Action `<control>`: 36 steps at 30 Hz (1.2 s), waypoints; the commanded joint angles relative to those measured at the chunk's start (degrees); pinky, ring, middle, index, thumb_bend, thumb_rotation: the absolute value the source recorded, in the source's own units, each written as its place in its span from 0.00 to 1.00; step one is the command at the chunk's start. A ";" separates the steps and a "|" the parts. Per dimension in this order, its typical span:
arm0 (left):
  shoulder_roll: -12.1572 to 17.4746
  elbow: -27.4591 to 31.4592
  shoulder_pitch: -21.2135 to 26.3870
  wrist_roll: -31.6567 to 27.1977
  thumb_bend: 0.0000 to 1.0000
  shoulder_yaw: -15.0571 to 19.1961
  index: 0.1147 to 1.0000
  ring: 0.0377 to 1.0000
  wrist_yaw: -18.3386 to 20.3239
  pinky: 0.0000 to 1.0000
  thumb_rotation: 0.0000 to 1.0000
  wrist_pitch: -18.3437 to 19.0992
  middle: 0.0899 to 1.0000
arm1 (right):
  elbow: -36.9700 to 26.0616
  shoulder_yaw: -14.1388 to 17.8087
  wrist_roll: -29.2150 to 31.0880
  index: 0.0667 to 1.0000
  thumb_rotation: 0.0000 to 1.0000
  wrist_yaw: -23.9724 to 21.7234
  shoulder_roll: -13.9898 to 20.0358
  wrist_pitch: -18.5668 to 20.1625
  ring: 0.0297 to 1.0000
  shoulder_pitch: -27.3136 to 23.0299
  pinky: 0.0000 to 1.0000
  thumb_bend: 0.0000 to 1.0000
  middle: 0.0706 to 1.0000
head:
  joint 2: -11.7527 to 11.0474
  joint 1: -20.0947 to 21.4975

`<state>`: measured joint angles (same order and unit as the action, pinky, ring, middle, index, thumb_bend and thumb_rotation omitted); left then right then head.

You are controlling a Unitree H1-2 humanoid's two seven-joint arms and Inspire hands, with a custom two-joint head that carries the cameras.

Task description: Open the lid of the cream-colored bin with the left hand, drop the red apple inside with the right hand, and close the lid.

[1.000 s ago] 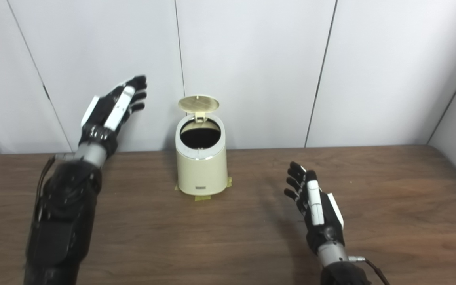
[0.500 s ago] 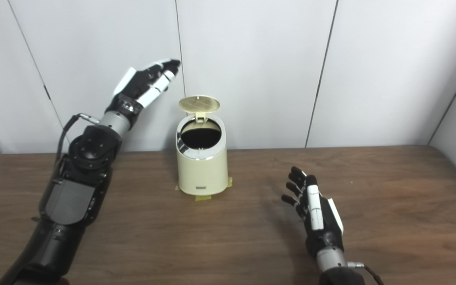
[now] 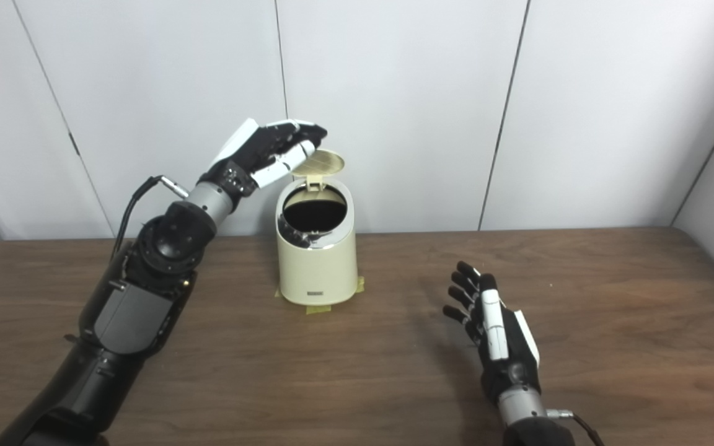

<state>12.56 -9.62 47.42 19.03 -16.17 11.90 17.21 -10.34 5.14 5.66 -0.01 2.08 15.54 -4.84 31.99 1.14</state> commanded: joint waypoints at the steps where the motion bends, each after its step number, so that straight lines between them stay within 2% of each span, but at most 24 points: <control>1: 1.38 2.29 2.56 1.90 0.42 -0.48 0.77 0.83 0.72 0.80 0.80 -1.12 0.80 | -1.65 -0.26 0.02 0.88 1.00 -0.41 0.35 -0.41 0.87 -1.56 0.78 0.55 0.87 | 0.06 0.05; 5: 3.35 4.02 2.42 6.49 0.46 -3.52 0.79 0.83 2.92 0.77 0.79 -0.89 0.84 | -1.60 -0.37 -0.12 0.88 0.92 -0.02 0.20 -0.37 0.86 -1.58 0.77 0.53 0.86 | 0.18 -0.04; 8: 5.30 6.21 2.58 10.64 0.52 -6.27 0.81 0.84 5.71 0.77 0.82 0.60 0.84 | -1.45 -0.12 0.45 0.88 0.86 -0.03 0.19 -0.12 0.85 -1.76 0.76 0.52 0.85 | 0.07 -0.12; 11: 6.92 7.63 2.79 13.65 0.54 -8.11 0.82 0.85 8.32 0.79 0.84 0.21 0.84 | -1.45 0.08 0.64 0.88 0.83 0.17 0.13 0.37 0.85 -2.00 0.76 0.52 0.85 | 0.05 0.00; 24: 8.20 12.08 0.52 18.41 0.55 -9.22 0.83 0.85 16.43 0.75 0.84 1.34 0.85 | -1.44 0.37 0.78 0.89 0.77 0.41 0.20 1.23 0.85 -2.24 0.76 0.56 0.86 | 0.40 0.25; 27: 8.60 12.84 -0.62 19.68 0.55 -9.41 0.83 0.85 17.26 0.75 0.84 0.54 0.85 | -1.49 0.70 1.12 0.89 0.75 0.55 0.10 1.55 0.84 -2.30 0.75 0.57 0.85 | 0.60 0.38; 32: 9.18 14.23 -1.23 23.78 0.58 -11.37 0.86 0.89 21.88 0.80 0.87 2.28 0.88 | -1.68 0.76 1.14 0.89 0.75 0.54 0.22 1.95 0.84 -2.21 0.74 0.56 0.85 | 0.85 0.52; 36: 9.68 14.83 -1.95 26.80 0.59 -13.13 0.86 0.89 24.23 0.87 0.86 1.75 0.87 | -1.63 0.73 1.30 0.89 0.73 0.33 0.42 1.88 0.84 -2.16 0.74 0.56 0.84 | 1.01 0.60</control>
<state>21.11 4.38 43.62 44.00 -29.13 35.50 19.36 -10.25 5.61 6.38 0.58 2.21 18.05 -4.97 32.96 1.67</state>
